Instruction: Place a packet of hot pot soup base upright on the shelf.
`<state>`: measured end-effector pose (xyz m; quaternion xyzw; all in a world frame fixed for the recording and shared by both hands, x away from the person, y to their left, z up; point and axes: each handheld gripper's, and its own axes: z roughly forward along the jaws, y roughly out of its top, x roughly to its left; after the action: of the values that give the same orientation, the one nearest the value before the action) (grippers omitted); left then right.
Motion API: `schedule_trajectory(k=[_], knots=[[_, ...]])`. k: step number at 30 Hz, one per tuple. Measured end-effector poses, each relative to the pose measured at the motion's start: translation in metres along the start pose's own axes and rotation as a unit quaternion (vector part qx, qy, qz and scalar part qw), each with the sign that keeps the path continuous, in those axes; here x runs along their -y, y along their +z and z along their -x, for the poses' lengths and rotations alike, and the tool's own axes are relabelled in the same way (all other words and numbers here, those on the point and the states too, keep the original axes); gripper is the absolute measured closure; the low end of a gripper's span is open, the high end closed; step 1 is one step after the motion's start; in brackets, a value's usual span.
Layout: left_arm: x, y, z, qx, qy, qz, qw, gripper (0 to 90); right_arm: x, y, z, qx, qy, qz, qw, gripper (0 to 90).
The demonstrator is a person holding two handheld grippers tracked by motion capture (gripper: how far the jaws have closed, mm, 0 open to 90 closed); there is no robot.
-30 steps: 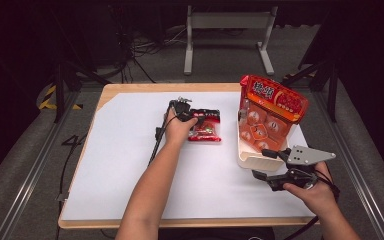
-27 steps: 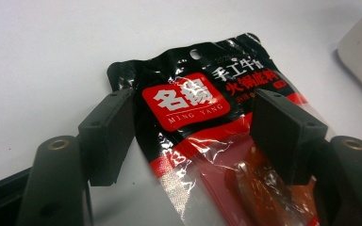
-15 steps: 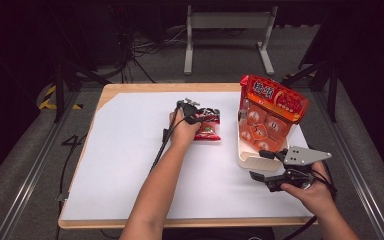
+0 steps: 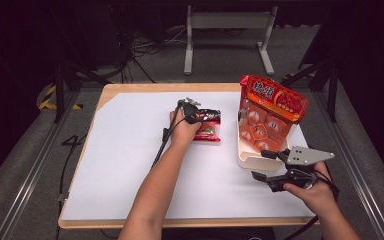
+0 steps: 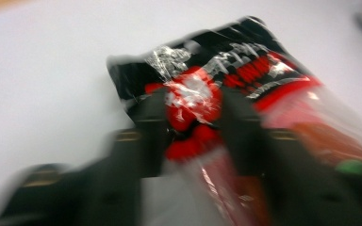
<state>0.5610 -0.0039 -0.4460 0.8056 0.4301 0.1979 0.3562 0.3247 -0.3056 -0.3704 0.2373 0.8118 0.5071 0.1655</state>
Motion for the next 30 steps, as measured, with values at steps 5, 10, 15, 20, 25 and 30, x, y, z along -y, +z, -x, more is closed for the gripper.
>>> schedule_trajectory(k=[5,10,15,20,25,30], knots=[[0.0,0.005,-0.01,0.003,-0.025,-0.003,0.9997,19.5,0.001,0.0,0.0,-0.001,0.002,-0.001,1.0,23.4],[-0.005,0.011,-0.009,0.035,-0.015,-0.015,0.9992,28.9,0.001,-0.001,0.001,-0.002,0.001,0.0,1.0,23.3],[-0.01,0.011,-0.006,0.022,-0.023,-0.031,0.999,36.8,0.001,0.0,0.001,-0.006,0.001,0.0,1.0,23.1],[-0.008,0.009,0.001,0.019,-0.022,-0.027,0.9992,48.8,0.0,0.002,0.001,-0.008,-0.001,-0.002,1.0,23.0],[-0.005,0.006,0.001,0.022,-0.015,-0.02,0.9995,59.6,0.0,0.006,-0.001,-0.014,-0.003,-0.006,0.9999,23.0],[-0.004,0.005,0.005,0.021,-0.008,-0.02,0.9995,74.4,0.0,0.006,-0.001,-0.014,-0.004,-0.007,0.9999,22.9]])
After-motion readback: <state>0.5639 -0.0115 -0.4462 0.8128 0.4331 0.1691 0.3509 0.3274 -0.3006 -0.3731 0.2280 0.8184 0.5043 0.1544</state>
